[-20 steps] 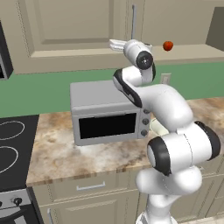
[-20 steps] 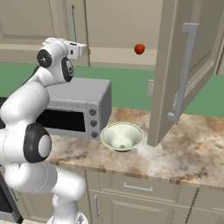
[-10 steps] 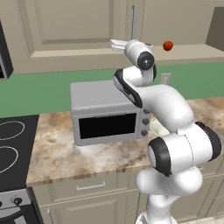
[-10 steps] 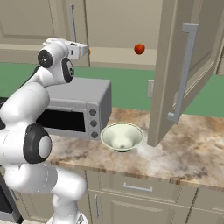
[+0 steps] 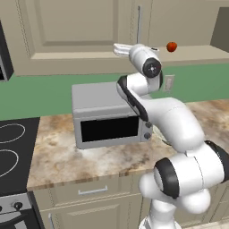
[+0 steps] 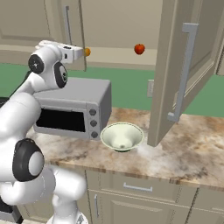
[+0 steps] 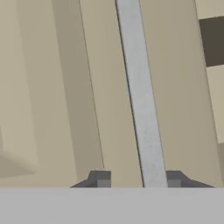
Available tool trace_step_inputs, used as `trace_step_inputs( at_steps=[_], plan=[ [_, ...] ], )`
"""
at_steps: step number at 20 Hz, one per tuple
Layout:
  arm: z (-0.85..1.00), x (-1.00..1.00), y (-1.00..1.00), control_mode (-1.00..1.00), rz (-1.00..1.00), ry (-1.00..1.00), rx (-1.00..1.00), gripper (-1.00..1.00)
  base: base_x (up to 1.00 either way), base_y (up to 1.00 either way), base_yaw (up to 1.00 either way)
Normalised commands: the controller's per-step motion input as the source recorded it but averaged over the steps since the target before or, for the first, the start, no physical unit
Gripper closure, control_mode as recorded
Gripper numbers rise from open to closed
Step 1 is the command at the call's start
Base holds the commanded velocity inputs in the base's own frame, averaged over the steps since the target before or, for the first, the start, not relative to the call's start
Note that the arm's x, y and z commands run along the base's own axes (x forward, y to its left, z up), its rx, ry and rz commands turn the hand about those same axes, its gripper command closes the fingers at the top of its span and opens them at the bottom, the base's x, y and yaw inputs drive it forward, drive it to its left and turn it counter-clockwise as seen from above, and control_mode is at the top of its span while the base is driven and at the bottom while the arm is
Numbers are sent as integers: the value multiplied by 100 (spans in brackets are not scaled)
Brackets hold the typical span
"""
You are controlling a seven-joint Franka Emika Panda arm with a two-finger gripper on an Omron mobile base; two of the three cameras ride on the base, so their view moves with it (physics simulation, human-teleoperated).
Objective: Open the cabinet. Pick the mango and apple from the cabinet and place them into the bowl. Then close the cabinet.
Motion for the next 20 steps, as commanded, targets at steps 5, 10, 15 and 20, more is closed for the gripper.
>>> trace_step_inputs(
  at_steps=[5,10,15,20],
  plan=[
    [0,-34,100,-100,0,1,-7,100,0,0,0],
    [0,-14,100,-100,0,0,-9,100,0,0,0],
    [0,-23,100,-100,-2,0,-5,100,0,0,0],
    [3,-40,100,-100,-8,-6,0,100,0,0,0]
  ],
)
